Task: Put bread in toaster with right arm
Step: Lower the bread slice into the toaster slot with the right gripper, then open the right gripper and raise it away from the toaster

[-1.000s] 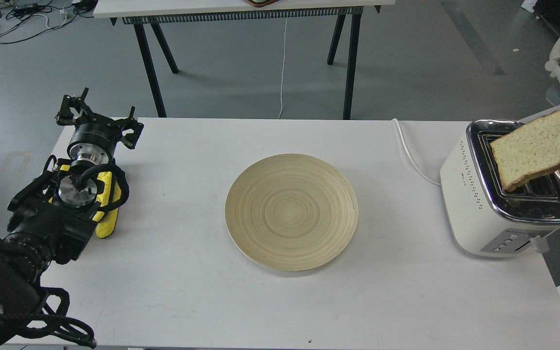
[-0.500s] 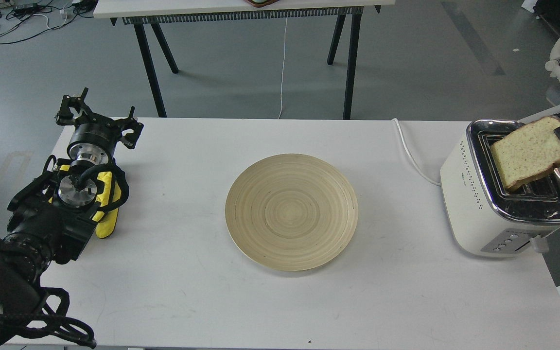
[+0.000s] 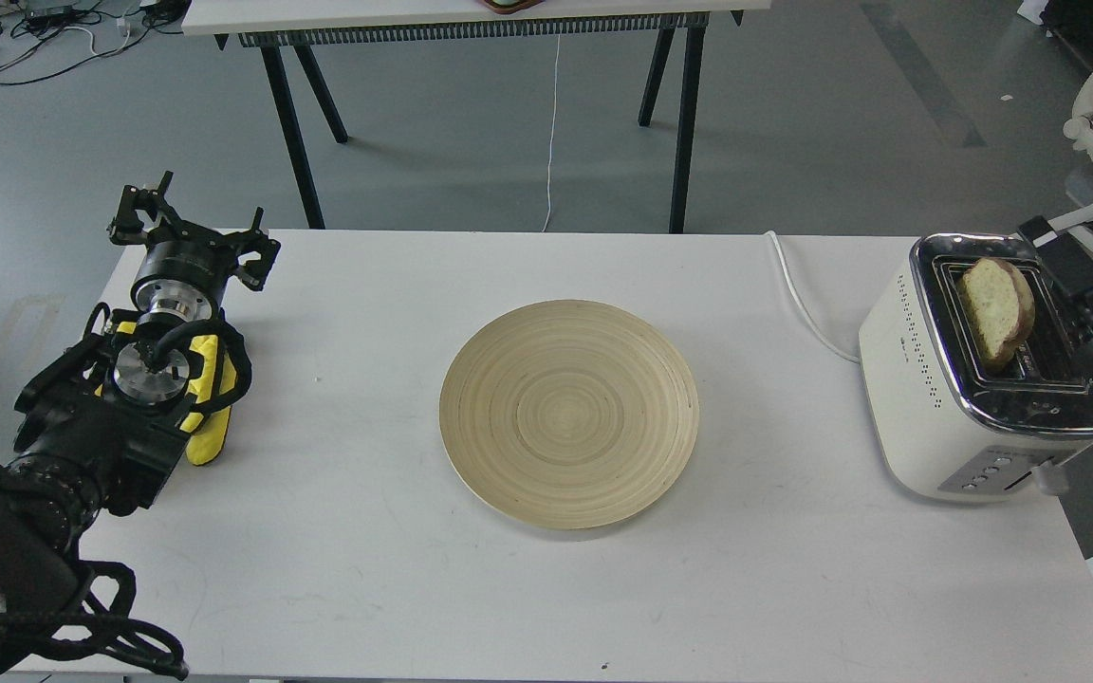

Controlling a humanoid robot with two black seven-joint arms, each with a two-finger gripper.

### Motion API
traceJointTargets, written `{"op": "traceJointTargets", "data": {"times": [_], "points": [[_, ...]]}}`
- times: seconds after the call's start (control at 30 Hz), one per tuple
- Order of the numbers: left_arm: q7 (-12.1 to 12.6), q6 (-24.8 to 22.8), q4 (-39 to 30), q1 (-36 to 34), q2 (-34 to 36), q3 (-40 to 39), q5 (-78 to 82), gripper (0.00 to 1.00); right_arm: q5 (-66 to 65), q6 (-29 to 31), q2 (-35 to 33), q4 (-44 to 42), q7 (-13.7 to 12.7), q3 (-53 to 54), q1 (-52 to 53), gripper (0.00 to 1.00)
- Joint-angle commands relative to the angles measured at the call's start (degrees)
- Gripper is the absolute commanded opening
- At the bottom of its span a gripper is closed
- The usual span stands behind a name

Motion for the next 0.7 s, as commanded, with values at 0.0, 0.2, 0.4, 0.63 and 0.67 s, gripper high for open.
{"op": "traceJointTargets", "data": {"times": [0.0,0.2,0.4,0.63,0.67], "points": [[0.0,0.0,0.0,0.0,0.0,0.0,0.0,1.00,5.7,4.3,0.6,1.3,0.0,8.8,0.0,0.97],[0.0,0.0,0.0,0.0,0.0,0.0,0.0,1.00,14.1,18.8,13.3,-5.0,0.0,21.5,1.0,0.98],[0.0,0.0,0.0,0.0,0.0,0.0,0.0,1.00,14.3,28.3,33.0,-14.8,0.0,30.1,1.4,0.98],[0.0,0.0,0.0,0.0,0.0,0.0,0.0,1.00,17.3,39.0,48.0,-25.5,0.0,32.1,0.8,0.98],[0.0,0.0,0.0,0.0,0.0,0.0,0.0,1.00,19.2,41.1,49.1,-26.6,0.0,32.2,0.8,0.98]]}}
